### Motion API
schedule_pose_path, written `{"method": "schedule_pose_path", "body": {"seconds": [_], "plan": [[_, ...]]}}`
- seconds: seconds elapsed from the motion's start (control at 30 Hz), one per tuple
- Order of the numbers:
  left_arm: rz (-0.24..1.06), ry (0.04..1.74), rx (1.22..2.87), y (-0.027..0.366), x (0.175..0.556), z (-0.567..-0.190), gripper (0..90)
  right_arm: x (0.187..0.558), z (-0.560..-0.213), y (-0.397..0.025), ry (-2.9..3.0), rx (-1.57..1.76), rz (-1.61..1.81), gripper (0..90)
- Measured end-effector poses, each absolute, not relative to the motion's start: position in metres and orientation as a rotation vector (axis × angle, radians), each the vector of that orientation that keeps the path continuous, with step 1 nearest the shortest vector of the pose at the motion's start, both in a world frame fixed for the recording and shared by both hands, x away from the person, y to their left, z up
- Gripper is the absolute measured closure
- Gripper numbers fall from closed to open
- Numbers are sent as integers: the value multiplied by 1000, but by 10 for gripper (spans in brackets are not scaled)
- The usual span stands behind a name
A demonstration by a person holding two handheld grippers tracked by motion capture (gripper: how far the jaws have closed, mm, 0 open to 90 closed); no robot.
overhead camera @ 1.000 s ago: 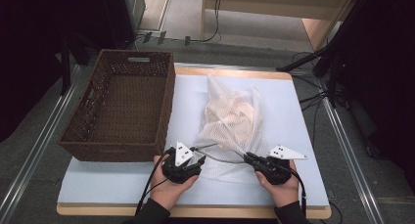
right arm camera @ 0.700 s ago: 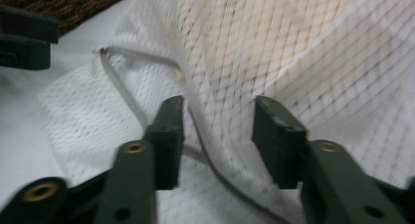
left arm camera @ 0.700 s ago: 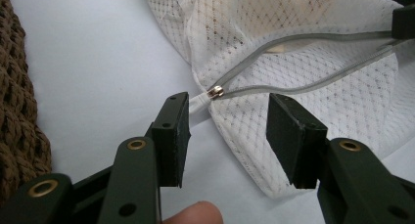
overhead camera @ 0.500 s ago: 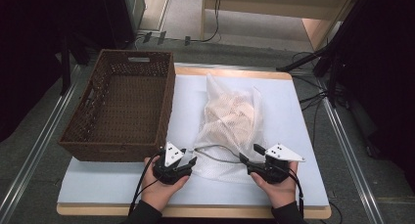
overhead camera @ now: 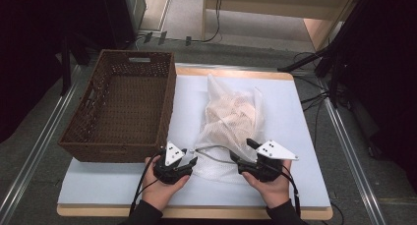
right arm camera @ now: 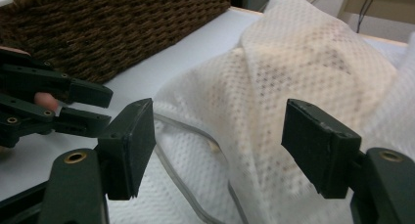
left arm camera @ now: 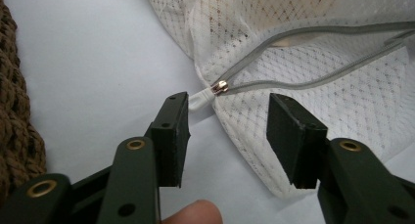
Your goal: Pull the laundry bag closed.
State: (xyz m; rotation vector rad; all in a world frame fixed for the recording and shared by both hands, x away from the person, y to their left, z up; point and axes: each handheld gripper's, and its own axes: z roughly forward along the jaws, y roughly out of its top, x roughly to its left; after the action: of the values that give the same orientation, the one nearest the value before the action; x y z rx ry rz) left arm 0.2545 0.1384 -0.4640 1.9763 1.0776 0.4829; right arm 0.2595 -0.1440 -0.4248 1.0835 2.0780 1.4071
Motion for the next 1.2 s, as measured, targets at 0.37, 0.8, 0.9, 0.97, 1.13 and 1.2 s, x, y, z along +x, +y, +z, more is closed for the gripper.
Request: {"method": "schedule_pose_path", "body": {"seconds": [0.37, 0.8, 0.9, 0.97, 1.13, 1.2], "plan": [[482, 1094, 1969, 143, 254, -464, 711, 287, -443, -93, 2261, 1012, 1387, 313], [465, 1112, 1960, 150, 254, -463, 820, 305, -475, -67, 2397, 1012, 1217, 319], [466, 1122, 1961, 152, 255, -463, 833, 309, -480, -64, 2402, 1029, 1202, 305], [459, 1127, 1952, 152, 256, -463, 838, 310, -480, -61, 2405, 1022, 1201, 296], [458, 1123, 1967, 148, 257, -465, 837, 310, -482, -55, 2461, 986, 1125, 262], [460, 1120, 1972, 146, 256, -466, 836, 309, -482, -54, 2456, 980, 1109, 302]]}}
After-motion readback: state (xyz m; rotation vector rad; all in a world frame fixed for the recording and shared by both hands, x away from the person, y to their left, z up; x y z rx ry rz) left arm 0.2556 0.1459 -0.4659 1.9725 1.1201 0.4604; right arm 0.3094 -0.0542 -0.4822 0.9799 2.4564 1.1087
